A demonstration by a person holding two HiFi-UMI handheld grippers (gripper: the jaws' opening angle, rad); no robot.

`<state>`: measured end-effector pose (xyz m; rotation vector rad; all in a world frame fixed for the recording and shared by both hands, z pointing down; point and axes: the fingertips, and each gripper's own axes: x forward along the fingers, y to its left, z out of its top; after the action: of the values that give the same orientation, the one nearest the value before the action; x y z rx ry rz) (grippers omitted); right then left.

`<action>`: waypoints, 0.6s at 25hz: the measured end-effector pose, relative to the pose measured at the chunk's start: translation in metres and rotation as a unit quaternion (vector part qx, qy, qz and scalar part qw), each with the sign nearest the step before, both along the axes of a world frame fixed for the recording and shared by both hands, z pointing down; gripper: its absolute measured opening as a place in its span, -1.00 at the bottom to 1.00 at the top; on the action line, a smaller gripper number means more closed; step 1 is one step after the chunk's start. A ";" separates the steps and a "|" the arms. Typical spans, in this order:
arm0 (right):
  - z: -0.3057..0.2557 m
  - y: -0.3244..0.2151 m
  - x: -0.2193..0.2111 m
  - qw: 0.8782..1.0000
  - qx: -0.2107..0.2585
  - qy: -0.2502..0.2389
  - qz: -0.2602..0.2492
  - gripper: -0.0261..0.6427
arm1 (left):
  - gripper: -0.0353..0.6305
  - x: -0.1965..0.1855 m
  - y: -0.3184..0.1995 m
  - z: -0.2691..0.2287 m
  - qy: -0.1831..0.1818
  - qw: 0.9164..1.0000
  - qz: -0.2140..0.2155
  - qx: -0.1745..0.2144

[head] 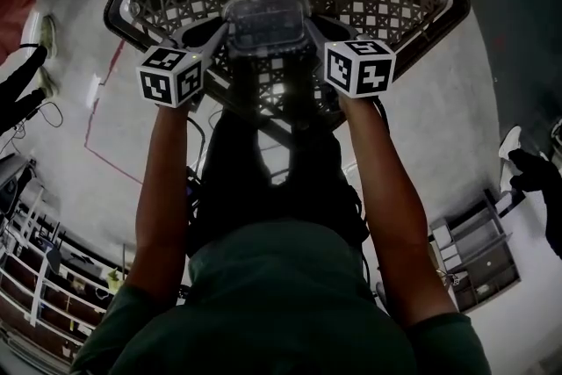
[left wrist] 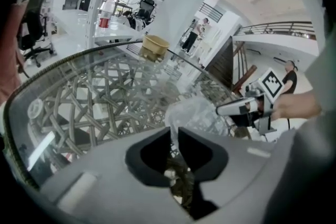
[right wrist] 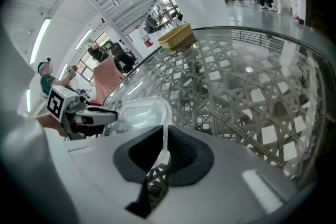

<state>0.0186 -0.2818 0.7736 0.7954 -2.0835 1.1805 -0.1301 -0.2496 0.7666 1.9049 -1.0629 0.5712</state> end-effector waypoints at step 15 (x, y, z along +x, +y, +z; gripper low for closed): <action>-0.046 -0.016 -0.004 0.996 0.083 0.026 -0.019 -0.92 | -0.89 -0.013 -0.021 -0.039 0.020 0.999 -0.038 0.026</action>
<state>0.0149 -0.2977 0.7278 0.8480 -2.1640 0.9653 -0.1436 -0.2702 0.7272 1.9038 -1.1291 0.4645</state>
